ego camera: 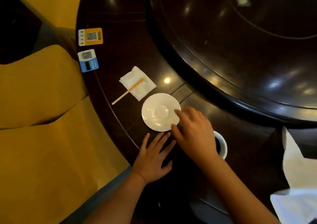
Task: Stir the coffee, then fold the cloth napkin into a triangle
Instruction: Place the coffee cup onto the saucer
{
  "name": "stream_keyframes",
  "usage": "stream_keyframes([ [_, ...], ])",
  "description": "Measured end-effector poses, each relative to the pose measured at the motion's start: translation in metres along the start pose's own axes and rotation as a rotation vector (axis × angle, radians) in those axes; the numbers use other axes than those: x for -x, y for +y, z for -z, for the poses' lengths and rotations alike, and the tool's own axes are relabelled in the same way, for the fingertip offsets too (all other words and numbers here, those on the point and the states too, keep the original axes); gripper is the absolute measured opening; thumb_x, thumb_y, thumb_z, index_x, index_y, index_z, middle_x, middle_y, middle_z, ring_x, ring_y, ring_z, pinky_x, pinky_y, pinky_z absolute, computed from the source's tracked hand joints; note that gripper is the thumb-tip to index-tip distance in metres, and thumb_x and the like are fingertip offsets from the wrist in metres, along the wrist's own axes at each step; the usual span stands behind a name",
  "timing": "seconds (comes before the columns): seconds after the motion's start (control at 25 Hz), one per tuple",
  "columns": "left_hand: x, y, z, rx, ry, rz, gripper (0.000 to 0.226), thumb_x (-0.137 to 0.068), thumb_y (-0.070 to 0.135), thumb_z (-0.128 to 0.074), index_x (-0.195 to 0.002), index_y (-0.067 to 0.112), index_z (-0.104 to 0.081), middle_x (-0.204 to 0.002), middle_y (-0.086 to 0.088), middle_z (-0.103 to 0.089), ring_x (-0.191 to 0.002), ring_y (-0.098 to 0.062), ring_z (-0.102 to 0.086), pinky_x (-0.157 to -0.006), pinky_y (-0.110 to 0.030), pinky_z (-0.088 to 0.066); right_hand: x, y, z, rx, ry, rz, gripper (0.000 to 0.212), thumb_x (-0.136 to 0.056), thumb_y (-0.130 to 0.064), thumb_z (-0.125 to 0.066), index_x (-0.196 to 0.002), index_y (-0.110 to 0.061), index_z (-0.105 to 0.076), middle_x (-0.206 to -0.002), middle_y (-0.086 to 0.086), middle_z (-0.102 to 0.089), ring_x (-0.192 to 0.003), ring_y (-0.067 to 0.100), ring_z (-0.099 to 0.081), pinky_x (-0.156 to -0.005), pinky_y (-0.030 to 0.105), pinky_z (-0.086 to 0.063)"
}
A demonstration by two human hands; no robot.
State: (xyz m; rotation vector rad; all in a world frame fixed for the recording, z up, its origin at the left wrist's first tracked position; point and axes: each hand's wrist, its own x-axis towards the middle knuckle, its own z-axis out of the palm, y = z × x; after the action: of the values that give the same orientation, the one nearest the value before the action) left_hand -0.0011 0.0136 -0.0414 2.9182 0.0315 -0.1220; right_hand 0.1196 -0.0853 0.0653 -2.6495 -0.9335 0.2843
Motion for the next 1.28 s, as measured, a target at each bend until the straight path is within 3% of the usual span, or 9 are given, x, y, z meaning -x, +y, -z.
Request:
stream_keyframes([
  [0.08, 0.007, -0.01, -0.001, 0.087, 0.009, 0.044, 0.064, -0.078, 0.049, -0.05, -0.137, 0.027, -0.045, -0.149, -0.005, -0.038, -0.139, -0.02, -0.028, -0.11, -0.056, -0.016, 0.023, 0.015, 0.004, -0.002, -0.003, -0.109, 0.056, -0.081, -0.041, -0.062, -0.13, -0.018, -0.048, -0.131, 0.014, -0.051, -0.118, 0.031, -0.047, -0.087, 0.044, -0.046],
  [0.16, -0.001, 0.025, -0.007, 0.098, -0.01, -0.13, 0.064, -0.079, 0.047, -0.05, -0.14, 0.027, -0.041, -0.15, -0.005, -0.035, -0.14, -0.019, -0.023, -0.11, -0.056, -0.017, 0.08, 0.058, 0.024, 0.037, 0.024, -0.381, 0.069, -0.076, -0.048, -0.065, -0.135, -0.022, -0.041, -0.139, 0.013, -0.043, -0.126, 0.03, -0.039, -0.09, 0.045, -0.045],
  [0.2, 0.003, 0.018, -0.01, 0.1, -0.01, -0.119, 0.064, -0.08, 0.047, -0.05, -0.14, 0.027, -0.04, -0.15, -0.005, -0.035, -0.141, -0.019, -0.022, -0.11, -0.056, -0.017, 0.084, 0.061, 0.019, 0.037, -0.011, -0.404, 0.076, -0.074, -0.05, -0.066, -0.138, -0.024, -0.035, -0.143, 0.012, -0.038, -0.129, 0.03, -0.035, -0.091, 0.045, -0.045],
  [0.36, -0.001, 0.011, -0.008, 0.093, 0.022, -0.057, 0.062, -0.082, 0.046, -0.048, -0.14, 0.027, -0.039, -0.151, -0.004, -0.034, -0.142, -0.017, -0.019, -0.112, -0.054, -0.015, 0.087, 0.062, 0.01, 0.035, -0.128, -0.377, 0.092, -0.071, -0.055, -0.067, -0.144, -0.031, -0.017, -0.15, 0.007, -0.023, -0.133, 0.027, -0.027, -0.09, 0.04, -0.046],
  [0.64, 0.001, 0.01, -0.009, 0.081, 0.028, -0.066, 0.061, -0.083, 0.047, -0.046, -0.14, 0.027, -0.038, -0.15, -0.005, -0.034, -0.141, -0.018, -0.02, -0.112, -0.054, -0.015, 0.081, 0.068, 0.007, 0.068, -0.183, -0.353, 0.101, -0.066, -0.054, -0.072, -0.144, -0.029, -0.013, -0.143, 0.007, -0.025, -0.128, 0.025, -0.026, -0.077, 0.035, -0.051],
  [1.0, 0.001, 0.008, -0.011, 0.087, 0.019, -0.063, 0.062, -0.082, 0.047, -0.046, -0.141, 0.028, -0.036, -0.151, -0.004, -0.032, -0.142, -0.018, -0.018, -0.112, -0.053, -0.015, 0.068, 0.061, 0.012, 0.035, -0.16, -0.333, 0.094, -0.066, -0.05, -0.072, -0.141, -0.026, -0.022, -0.141, 0.008, -0.028, -0.127, 0.026, -0.028, -0.076, 0.035, -0.05],
  [1.28, 0.001, 0.007, -0.012, 0.073, -0.016, -0.066, 0.066, -0.083, 0.05, -0.045, -0.143, 0.028, -0.031, -0.151, -0.005, -0.032, -0.141, -0.019, -0.019, -0.111, -0.055, -0.017, 0.014, 0.028, 0.02, 0.025, -0.04, -0.166, 0.091, -0.065, -0.054, -0.072, -0.138, -0.025, -0.026, -0.136, 0.009, -0.034, -0.123, 0.028, -0.032, -0.075, 0.037, -0.05],
])
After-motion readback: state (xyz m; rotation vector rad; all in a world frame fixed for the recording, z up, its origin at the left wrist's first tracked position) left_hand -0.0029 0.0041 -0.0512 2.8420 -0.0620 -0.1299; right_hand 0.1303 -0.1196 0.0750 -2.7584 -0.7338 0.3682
